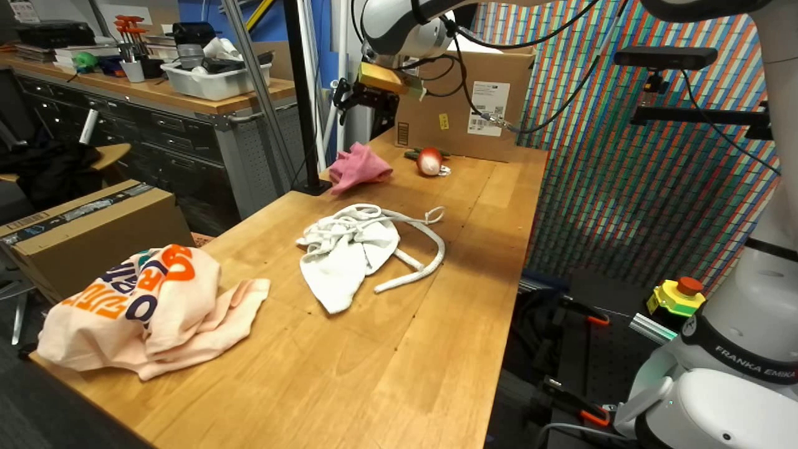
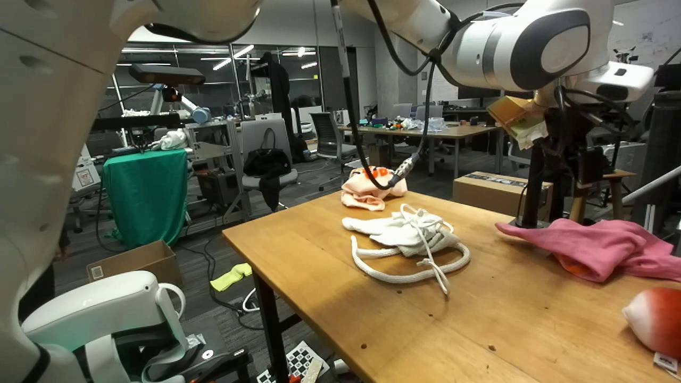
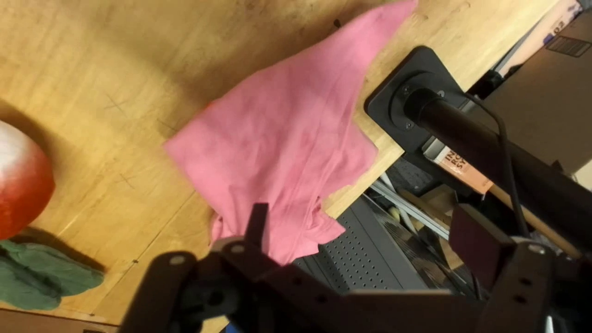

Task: Pick up the toy, rope and the clothes and put them around the table.

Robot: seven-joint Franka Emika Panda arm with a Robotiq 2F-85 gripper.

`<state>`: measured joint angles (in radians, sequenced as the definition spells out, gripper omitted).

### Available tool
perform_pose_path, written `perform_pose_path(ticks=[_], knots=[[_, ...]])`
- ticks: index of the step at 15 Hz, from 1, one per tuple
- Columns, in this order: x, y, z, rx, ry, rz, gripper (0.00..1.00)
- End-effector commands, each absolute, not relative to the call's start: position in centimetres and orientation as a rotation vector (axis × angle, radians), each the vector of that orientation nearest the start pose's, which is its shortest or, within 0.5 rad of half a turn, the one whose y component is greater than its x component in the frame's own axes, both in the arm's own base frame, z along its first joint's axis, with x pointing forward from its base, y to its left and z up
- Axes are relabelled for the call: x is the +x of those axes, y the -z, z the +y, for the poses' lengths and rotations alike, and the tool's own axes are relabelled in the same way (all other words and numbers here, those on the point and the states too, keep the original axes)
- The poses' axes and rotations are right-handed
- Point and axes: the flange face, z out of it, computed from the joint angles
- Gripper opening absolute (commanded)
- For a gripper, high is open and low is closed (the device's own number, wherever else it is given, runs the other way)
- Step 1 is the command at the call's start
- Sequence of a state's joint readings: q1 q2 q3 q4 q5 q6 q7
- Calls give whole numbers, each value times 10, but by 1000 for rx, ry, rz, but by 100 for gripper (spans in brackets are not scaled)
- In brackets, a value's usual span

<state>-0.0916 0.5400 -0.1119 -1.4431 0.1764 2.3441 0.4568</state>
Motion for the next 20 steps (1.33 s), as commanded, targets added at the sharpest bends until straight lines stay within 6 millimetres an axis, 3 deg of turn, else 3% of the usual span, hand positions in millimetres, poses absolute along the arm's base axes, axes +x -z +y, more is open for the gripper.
perform_pose_path(ticks=[1, 4, 8, 13, 17, 20], knots=[[714, -427, -99, -2887, 409, 936, 100], [703, -425, -61, -3004, 281, 795, 100], [685, -414, 5, -3110, 118, 511, 100], [658, -367, 88, -3166, -133, 153, 100], [642, -332, 127, -3169, -273, 4, 100], [637, -317, 136, -3163, -331, -44, 100]])
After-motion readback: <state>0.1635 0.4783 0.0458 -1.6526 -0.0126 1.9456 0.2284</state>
